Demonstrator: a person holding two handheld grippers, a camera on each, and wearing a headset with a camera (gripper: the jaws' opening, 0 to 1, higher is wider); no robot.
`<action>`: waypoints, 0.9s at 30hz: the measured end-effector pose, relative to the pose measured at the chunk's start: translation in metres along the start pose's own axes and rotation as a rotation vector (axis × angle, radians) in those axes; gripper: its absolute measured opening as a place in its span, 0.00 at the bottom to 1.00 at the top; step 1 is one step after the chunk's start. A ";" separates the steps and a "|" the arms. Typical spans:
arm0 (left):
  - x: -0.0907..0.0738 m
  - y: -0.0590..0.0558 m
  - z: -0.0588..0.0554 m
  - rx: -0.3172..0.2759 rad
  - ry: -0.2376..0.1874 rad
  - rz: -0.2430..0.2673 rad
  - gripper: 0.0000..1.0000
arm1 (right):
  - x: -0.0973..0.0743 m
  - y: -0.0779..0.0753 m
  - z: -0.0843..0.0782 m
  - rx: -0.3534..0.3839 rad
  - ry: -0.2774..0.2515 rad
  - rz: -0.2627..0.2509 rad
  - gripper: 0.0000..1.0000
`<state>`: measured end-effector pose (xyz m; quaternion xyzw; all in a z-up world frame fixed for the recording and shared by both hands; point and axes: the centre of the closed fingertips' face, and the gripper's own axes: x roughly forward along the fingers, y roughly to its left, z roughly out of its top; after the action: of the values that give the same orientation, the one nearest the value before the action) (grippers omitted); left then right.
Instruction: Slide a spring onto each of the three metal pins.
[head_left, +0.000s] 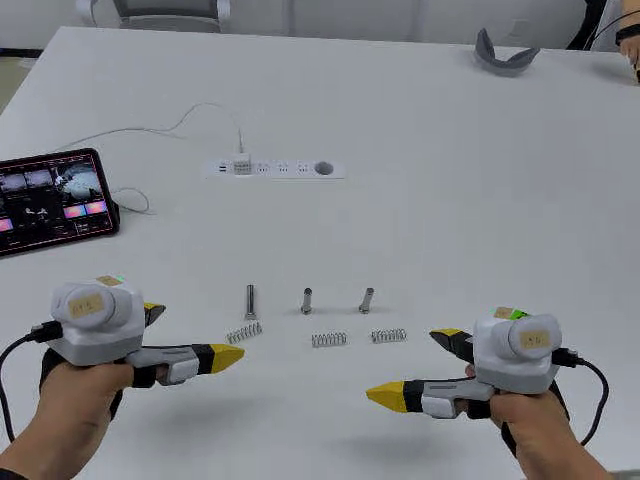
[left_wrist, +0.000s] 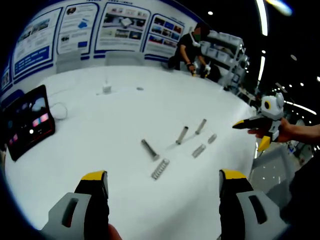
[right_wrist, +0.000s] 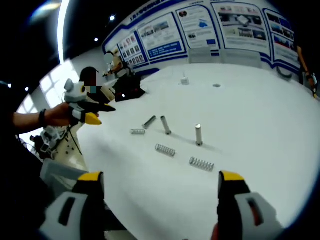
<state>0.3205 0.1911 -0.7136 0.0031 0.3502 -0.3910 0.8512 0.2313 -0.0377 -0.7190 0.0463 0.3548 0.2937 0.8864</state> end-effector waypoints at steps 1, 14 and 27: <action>0.001 -0.001 0.000 0.001 0.002 -0.002 0.93 | 0.000 0.001 0.001 0.000 -0.010 0.002 0.97; 0.023 -0.001 0.010 -0.001 0.014 -0.021 0.92 | -0.004 0.005 -0.002 0.023 -0.031 -0.008 0.98; 0.048 0.003 0.023 0.005 0.005 -0.024 0.86 | -0.008 0.009 -0.008 0.049 -0.023 -0.017 0.96</action>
<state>0.3579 0.1553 -0.7261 0.0019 0.3515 -0.4021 0.8454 0.2175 -0.0356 -0.7178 0.0682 0.3522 0.2769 0.8914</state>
